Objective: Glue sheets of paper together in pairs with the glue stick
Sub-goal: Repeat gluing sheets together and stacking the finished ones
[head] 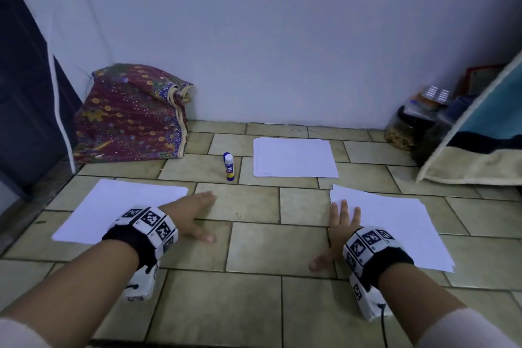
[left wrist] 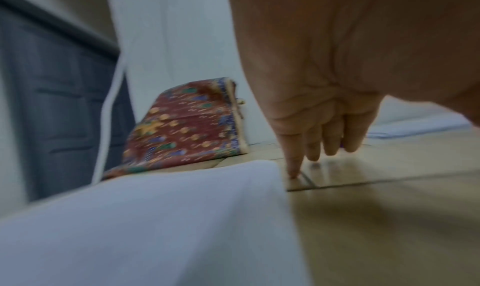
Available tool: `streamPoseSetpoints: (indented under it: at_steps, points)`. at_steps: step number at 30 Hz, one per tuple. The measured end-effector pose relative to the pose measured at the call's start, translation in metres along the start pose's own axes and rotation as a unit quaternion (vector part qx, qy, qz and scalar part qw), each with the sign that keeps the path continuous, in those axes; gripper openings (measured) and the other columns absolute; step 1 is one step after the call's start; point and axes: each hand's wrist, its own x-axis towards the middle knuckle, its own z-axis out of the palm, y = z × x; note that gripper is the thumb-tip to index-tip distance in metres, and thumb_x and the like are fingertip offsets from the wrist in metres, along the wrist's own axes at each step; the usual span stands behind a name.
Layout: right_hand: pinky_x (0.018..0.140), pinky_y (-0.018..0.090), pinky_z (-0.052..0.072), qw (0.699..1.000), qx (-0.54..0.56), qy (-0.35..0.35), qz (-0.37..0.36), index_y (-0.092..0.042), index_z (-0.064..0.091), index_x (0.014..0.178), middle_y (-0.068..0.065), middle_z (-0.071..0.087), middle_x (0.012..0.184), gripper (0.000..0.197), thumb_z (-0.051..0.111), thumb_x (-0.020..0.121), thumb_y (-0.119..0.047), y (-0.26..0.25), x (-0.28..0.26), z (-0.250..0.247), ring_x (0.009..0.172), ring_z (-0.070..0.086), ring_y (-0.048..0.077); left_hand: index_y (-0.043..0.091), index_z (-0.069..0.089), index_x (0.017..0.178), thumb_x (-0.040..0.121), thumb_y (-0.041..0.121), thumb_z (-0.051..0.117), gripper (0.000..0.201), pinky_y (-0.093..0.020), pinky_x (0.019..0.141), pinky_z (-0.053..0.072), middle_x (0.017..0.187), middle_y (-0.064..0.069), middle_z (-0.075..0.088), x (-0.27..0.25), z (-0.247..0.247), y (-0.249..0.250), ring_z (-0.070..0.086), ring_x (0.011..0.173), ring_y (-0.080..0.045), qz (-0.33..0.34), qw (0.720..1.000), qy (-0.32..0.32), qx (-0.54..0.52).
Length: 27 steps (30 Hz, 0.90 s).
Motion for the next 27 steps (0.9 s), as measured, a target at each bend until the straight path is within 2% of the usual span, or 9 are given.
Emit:
streamPoseSetpoints:
  at_steps: [3, 7, 9, 10, 12, 14, 17, 23, 27]
  points:
    - [0.116, 0.057, -0.003, 1.000, 0.003, -0.006, 0.007, -0.004, -0.037, 0.137, 0.018, -0.037, 0.148, 0.162, 0.068, 0.043, -0.083, -0.001, -0.002, 0.000, 0.133, -0.035, 0.045, 0.013, 0.005, 0.154, 0.075, 0.051, 0.074, 0.112, -0.028, 0.117, 0.006, 0.161, -0.003, -0.001, -0.015, -0.008, -0.025, -0.002, 0.148, -0.018, -0.025, 0.996, 0.076, -0.032]
    - [0.116, 0.056, -0.001, 1.000, -0.006, -0.001, 0.007, -0.004, -0.035, 0.138, 0.018, -0.034, 0.150, 0.158, 0.068, 0.047, -0.082, -0.001, -0.006, 0.000, 0.134, -0.032, 0.046, 0.010, -0.009, 0.152, 0.071, 0.063, 0.071, 0.125, -0.040, 0.118, 0.009, 0.160, -0.004, -0.013, -0.035, -0.010, -0.046, -0.018, 0.146, -0.027, -0.151, 0.987, 0.035, 0.032]
    - [0.117, 0.055, 0.001, 1.000, 0.002, 0.000, 0.012, -0.004, -0.033, 0.140, 0.016, -0.032, 0.151, 0.154, 0.068, 0.051, -0.079, -0.003, -0.011, -0.001, 0.135, -0.029, 0.046, 0.005, -0.003, 0.152, 0.076, 0.063, 0.066, 0.118, -0.043, 0.117, 0.014, 0.161, -0.010, -0.004, -0.043, -0.008, -0.054, -0.009, 0.147, -0.033, -0.200, 0.979, 0.011, 0.045]
    - [0.117, 0.053, 0.000, 1.000, 0.000, 0.005, 0.012, -0.004, -0.032, 0.140, 0.017, -0.031, 0.151, 0.153, 0.068, 0.053, -0.078, -0.004, -0.012, -0.001, 0.136, -0.028, 0.046, 0.001, 0.008, 0.152, 0.080, 0.060, 0.063, 0.108, -0.042, 0.116, 0.019, 0.160, -0.013, 0.008, -0.046, -0.006, -0.058, 0.004, 0.147, -0.034, -0.208, 0.977, 0.010, 0.041]
    - [0.116, 0.052, -0.003, 1.000, -0.013, 0.010, 0.012, -0.002, -0.031, 0.141, 0.018, -0.030, 0.151, 0.150, 0.066, 0.056, -0.079, -0.005, -0.017, -0.003, 0.136, -0.027, 0.046, -0.001, 0.020, 0.150, 0.085, 0.052, 0.061, 0.093, -0.036, 0.114, 0.026, 0.156, -0.012, 0.024, -0.049, 0.000, -0.065, 0.025, 0.143, -0.027, -0.209, 0.977, 0.020, 0.024]
    - [0.116, 0.052, -0.006, 1.000, -0.021, 0.011, 0.012, -0.001, -0.031, 0.140, 0.020, -0.030, 0.151, 0.149, 0.065, 0.058, -0.079, -0.006, -0.019, -0.005, 0.136, -0.027, 0.046, 0.008, 0.007, 0.153, 0.087, 0.050, 0.062, 0.095, -0.026, 0.113, 0.023, 0.160, -0.005, 0.014, -0.051, 0.004, -0.067, 0.023, 0.145, -0.019, -0.211, 0.977, 0.016, 0.009]
    - [0.116, 0.053, -0.004, 1.000, -0.017, 0.002, 0.012, -0.001, -0.031, 0.140, 0.020, -0.031, 0.151, 0.148, 0.066, 0.058, -0.078, -0.005, -0.020, -0.006, 0.136, -0.028, 0.046, 0.015, 0.004, 0.153, 0.088, 0.050, 0.061, 0.094, -0.024, 0.113, 0.024, 0.161, 0.000, 0.009, -0.050, 0.007, -0.071, 0.024, 0.144, -0.016, -0.202, 0.979, 0.023, 0.014]
    - [0.116, 0.054, -0.007, 1.000, -0.023, 0.008, 0.012, -0.001, -0.032, 0.140, 0.021, -0.031, 0.150, 0.151, 0.064, 0.055, -0.080, -0.005, -0.017, -0.004, 0.136, -0.029, 0.045, 0.022, 0.010, 0.153, 0.097, 0.046, 0.049, 0.072, -0.026, 0.110, 0.030, 0.158, 0.003, 0.023, -0.051, 0.010, -0.078, 0.033, 0.139, -0.017, -0.213, 0.975, 0.044, 0.033]
    - [0.115, 0.053, -0.012, 0.999, -0.037, 0.013, 0.002, 0.002, -0.030, 0.140, 0.022, -0.030, 0.150, 0.149, 0.063, 0.058, -0.080, -0.005, -0.018, -0.004, 0.137, -0.029, 0.041, 0.021, 0.004, 0.154, 0.079, 0.070, 0.058, 0.105, -0.029, 0.109, 0.030, 0.154, -0.001, 0.029, -0.048, 0.016, -0.080, 0.034, 0.138, -0.019, -0.220, 0.975, 0.034, 0.028]
